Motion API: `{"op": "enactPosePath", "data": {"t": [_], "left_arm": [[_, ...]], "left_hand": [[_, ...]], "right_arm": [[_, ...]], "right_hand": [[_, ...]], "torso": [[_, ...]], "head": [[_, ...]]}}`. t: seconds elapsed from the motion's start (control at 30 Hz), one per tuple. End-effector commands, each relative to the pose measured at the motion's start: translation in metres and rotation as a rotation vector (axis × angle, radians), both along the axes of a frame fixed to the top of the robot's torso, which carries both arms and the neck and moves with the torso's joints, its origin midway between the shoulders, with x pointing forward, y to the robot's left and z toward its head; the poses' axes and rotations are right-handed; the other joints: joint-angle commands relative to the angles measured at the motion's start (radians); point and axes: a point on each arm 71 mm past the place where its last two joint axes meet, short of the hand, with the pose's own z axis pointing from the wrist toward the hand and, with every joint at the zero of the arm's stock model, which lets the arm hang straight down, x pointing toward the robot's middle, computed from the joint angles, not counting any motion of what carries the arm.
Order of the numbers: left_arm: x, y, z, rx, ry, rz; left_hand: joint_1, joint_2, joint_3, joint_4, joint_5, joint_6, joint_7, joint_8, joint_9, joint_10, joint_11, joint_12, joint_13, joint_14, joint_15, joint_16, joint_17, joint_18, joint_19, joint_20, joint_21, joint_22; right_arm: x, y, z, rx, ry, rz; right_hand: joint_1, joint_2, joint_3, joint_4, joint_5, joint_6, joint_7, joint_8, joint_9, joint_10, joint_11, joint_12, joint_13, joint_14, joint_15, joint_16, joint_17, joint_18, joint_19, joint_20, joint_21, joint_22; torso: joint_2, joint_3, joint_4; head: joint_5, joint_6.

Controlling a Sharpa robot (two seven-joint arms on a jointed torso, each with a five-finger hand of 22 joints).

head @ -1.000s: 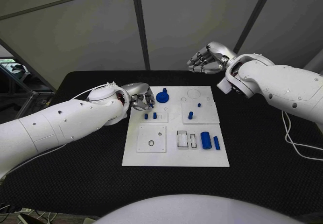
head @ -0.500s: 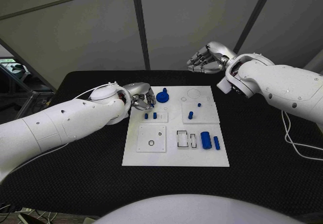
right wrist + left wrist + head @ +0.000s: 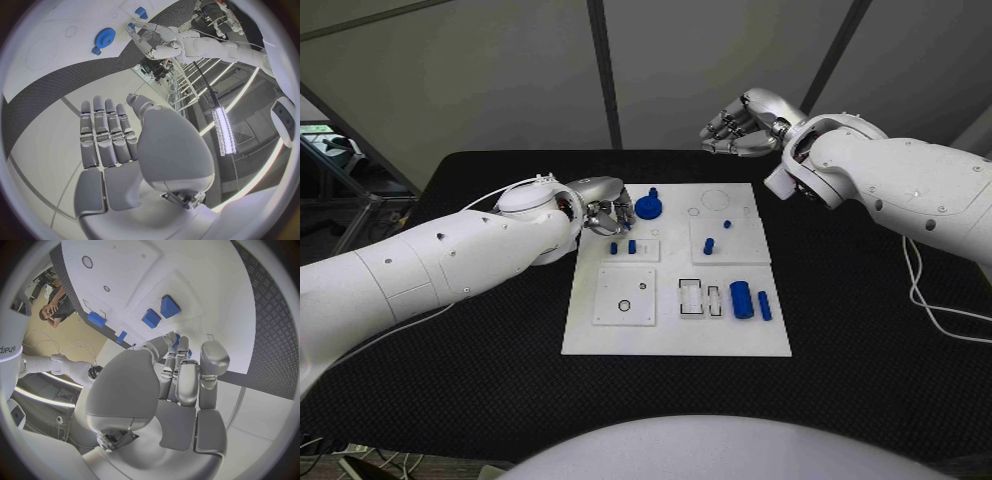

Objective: Assemble the parts on the task board

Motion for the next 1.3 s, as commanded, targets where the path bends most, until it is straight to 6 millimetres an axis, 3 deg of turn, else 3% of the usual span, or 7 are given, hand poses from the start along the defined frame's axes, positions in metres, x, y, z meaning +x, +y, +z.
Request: {"op": "enactPosePath", "data": {"t": [0.03, 0.53, 0.9, 1.2, 1.3], "left_arm": [[0.0006, 0.0006, -0.0018, 0.016, 0.023, 0.005], [0.0006, -0.0027, -0.0026, 0.016, 0.029, -0.009], [0.0018, -0.0014, -0.0041, 0.027, 0.038, 0.003], [0.002, -0.0002, -0.0044, 0.03, 0.039, 0.008], [0.0022, 0.0007, -0.0042, 0.029, 0.037, 0.012]], "left_hand": [[-0.008, 0.005, 0.002, -0.003, 0.002, 0.006, 0.0, 0.0, 0.001, 0.007, 0.0, -0.006, 0.001, -0.006, 0.0, -0.006, 0.0, -0.095, 0.004, -0.003, 0.001, 0.126], [-0.009, 0.005, 0.0, -0.005, 0.001, 0.008, 0.0, -0.002, 0.001, 0.012, 0.0, -0.009, 0.003, -0.006, 0.0, -0.008, -0.001, -0.095, 0.004, -0.003, 0.001, 0.126], [-0.03, -0.011, -0.013, -0.001, -0.006, -0.054, 0.009, -0.051, -0.021, -0.003, 0.007, -0.047, 0.0, -0.008, 0.006, -0.013, -0.013, -0.095, 0.001, 0.002, -0.003, 0.124], [-0.032, -0.014, -0.015, 0.0, -0.006, -0.074, 0.012, -0.066, -0.03, 0.001, 0.007, -0.056, 0.001, -0.01, 0.006, -0.016, -0.018, -0.094, -0.001, 0.003, -0.007, 0.123], [-0.032, -0.017, -0.015, -0.001, -0.004, -0.098, 0.009, -0.074, -0.039, 0.005, 0.006, -0.063, 0.002, -0.009, 0.005, -0.017, -0.02, -0.094, 0.0, 0.003, -0.007, 0.123]], "right_arm": [[-0.0002, 0.0009, 0.0017, 0.003, -0.007, 0.007], [-0.0002, 0.001, 0.0017, 0.003, -0.007, 0.008], [-0.0001, 0.0006, 0.0017, 0.003, -0.007, 0.007], [0.0002, -0.0002, 0.0012, 0.0, -0.002, 0.004], [0.0004, -0.0004, 0.0002, -0.009, 0.009, 0.004]], "right_hand": [[0.003, -0.002, 0.006, -0.002, 0.005, 0.007, 0.0, -0.003, 0.001, -0.005, -0.001, 0.001, 0.0, -0.005, -0.004, 0.002, -0.001, 0.006, 0.008, 0.002, -0.007, 0.002], [0.003, -0.002, 0.006, -0.002, 0.005, 0.007, 0.0, -0.003, 0.001, -0.005, -0.001, 0.001, 0.0, -0.005, -0.004, 0.002, -0.001, 0.006, 0.008, 0.002, -0.007, 0.002], [0.003, -0.002, 0.006, -0.002, 0.005, 0.007, 0.0, -0.003, 0.001, -0.005, -0.001, 0.001, 0.0, -0.005, -0.004, 0.002, -0.001, 0.006, 0.008, 0.002, -0.007, 0.002], [0.0, -0.005, 0.008, -0.003, 0.005, 0.006, 0.0, -0.004, 0.001, -0.006, -0.001, 0.0, 0.0, -0.005, -0.003, 0.002, -0.002, 0.006, 0.009, 0.002, -0.008, 0.002], [-0.006, -0.01, 0.011, -0.005, 0.004, -0.004, 0.006, -0.009, -0.001, -0.017, 0.005, -0.003, -0.001, -0.017, 0.005, -0.002, -0.007, 0.006, 0.004, 0.002, -0.015, 0.001]], "torso": [[0.0, -0.0001, 0.0003], [0.0, -0.0003, 0.0001], [0.0, 0.0, 0.0005], [-0.001, -0.0003, 0.0006], [0.0, -0.0002, 0.001]], "head": [[-0.002, -0.001], [-0.003, -0.002], [-0.004, -0.002], [-0.004, -0.002], [-0.004, -0.002]]}}
